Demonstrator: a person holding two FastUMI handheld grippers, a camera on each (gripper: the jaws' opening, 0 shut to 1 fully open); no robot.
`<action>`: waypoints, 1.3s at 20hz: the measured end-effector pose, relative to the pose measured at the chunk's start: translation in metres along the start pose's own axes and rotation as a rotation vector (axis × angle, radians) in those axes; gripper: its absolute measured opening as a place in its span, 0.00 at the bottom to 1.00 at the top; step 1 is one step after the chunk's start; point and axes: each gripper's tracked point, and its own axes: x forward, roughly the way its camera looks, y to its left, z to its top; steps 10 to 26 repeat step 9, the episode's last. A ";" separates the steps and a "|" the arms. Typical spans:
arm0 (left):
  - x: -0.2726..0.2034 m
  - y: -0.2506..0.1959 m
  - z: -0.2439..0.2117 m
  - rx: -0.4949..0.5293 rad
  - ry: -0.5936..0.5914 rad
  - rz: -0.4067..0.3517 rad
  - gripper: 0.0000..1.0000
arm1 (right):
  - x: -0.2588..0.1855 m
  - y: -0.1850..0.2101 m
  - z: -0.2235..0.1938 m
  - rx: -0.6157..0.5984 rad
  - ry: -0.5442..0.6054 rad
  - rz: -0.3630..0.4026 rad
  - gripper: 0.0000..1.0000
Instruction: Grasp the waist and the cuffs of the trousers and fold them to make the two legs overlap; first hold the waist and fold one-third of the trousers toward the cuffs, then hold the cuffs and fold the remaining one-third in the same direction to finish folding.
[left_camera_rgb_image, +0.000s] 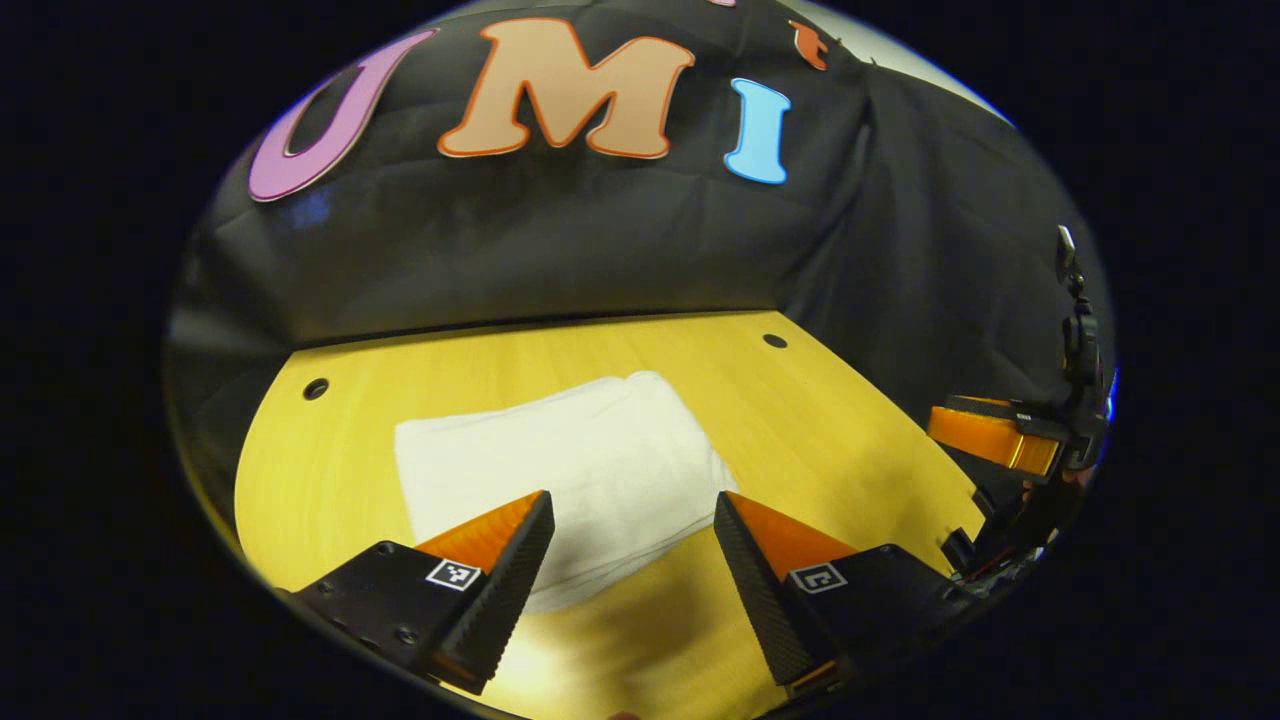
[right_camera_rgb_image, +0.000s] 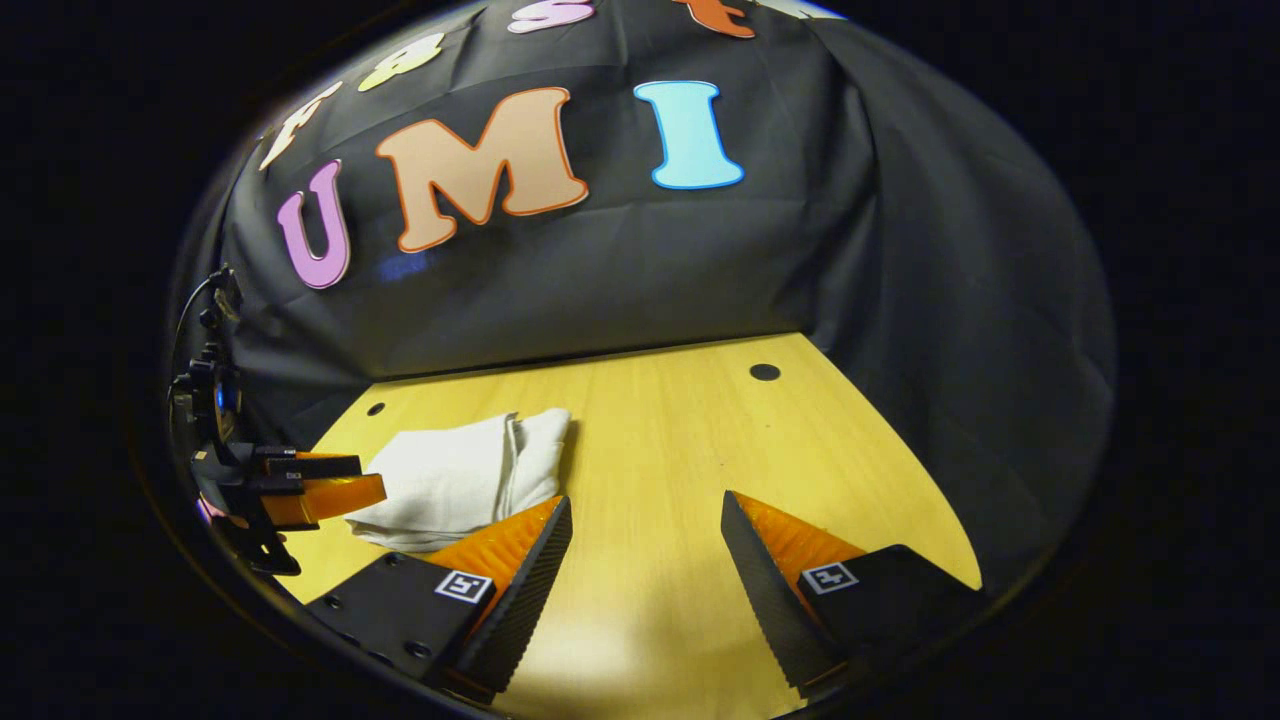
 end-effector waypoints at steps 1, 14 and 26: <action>-0.007 0.007 -0.002 -0.009 0.003 0.029 0.95 | -0.001 0.008 -0.001 0.002 -0.001 0.013 0.96; -0.076 0.066 -0.025 -0.080 -0.011 0.184 0.95 | -0.014 0.068 0.012 0.019 -0.064 0.077 0.96; -0.076 0.066 -0.025 -0.080 -0.011 0.184 0.95 | -0.014 0.068 0.012 0.019 -0.064 0.077 0.96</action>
